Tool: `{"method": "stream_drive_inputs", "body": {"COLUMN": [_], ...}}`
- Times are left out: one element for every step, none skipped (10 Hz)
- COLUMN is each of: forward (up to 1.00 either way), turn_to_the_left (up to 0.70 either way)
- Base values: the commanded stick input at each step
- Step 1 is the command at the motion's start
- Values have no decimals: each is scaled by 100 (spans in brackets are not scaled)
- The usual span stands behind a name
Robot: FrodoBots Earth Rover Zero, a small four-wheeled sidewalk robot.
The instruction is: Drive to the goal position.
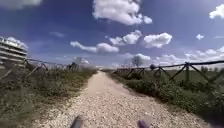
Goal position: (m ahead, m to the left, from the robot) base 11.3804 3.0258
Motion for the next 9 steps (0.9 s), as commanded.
{"method": "stream_drive_inputs", "body": {"forward": [100, 100, 100, 100, 100, 100, 100, 100, 100], "turn_to_the_left": [27, 27, 27, 14, 0, 0, 0, 0, 0]}}
